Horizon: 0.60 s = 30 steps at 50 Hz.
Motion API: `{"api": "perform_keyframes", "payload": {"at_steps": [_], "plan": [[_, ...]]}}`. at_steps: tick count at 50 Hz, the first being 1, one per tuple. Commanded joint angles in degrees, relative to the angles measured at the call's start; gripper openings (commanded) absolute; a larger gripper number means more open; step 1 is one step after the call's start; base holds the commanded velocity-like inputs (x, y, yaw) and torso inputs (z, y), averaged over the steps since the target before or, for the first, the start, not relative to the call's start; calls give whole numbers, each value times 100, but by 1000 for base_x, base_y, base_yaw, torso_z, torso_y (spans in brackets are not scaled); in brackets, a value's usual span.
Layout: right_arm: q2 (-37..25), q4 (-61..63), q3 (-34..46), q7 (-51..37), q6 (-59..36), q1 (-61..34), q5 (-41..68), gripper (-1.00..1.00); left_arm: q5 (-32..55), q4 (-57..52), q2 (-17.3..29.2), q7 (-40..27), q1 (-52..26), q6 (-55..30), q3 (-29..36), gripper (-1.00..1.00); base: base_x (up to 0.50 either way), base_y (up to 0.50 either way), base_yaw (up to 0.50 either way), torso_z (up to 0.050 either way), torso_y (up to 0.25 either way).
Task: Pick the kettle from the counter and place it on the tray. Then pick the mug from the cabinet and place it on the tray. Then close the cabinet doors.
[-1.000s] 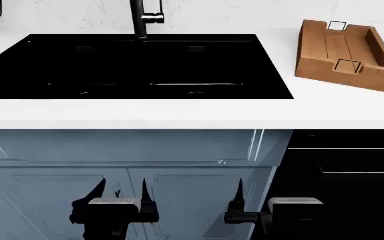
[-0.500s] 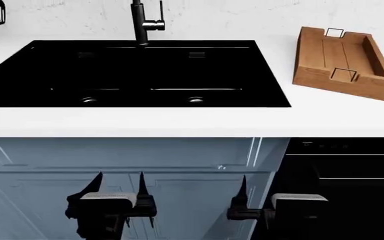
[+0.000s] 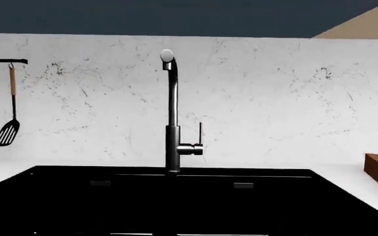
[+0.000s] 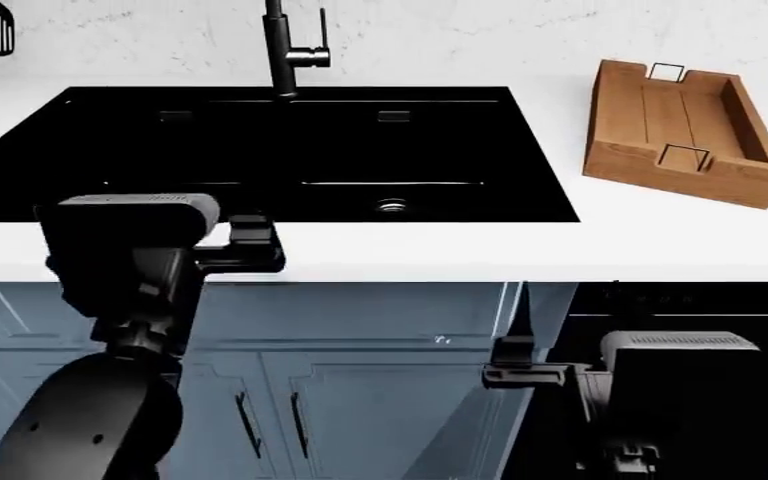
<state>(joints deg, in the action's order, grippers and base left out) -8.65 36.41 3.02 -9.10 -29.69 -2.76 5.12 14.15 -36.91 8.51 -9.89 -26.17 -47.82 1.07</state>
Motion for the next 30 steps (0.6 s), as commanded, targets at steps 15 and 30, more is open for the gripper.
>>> {"api": "perform_keyframes", "payload": {"at_steps": [15,30], "plan": [[-388,1962,-199,-135,-1995,-624,241,100,110,3453,-488,-594,-7722,-3126,548,100,0,0,0,50,0],[-1348,2355,-284,-1415,-2355,-1038,1860,100,130,9068,-827,-755,-10725,-462,1578,100,0,0,0,50,0]]}}
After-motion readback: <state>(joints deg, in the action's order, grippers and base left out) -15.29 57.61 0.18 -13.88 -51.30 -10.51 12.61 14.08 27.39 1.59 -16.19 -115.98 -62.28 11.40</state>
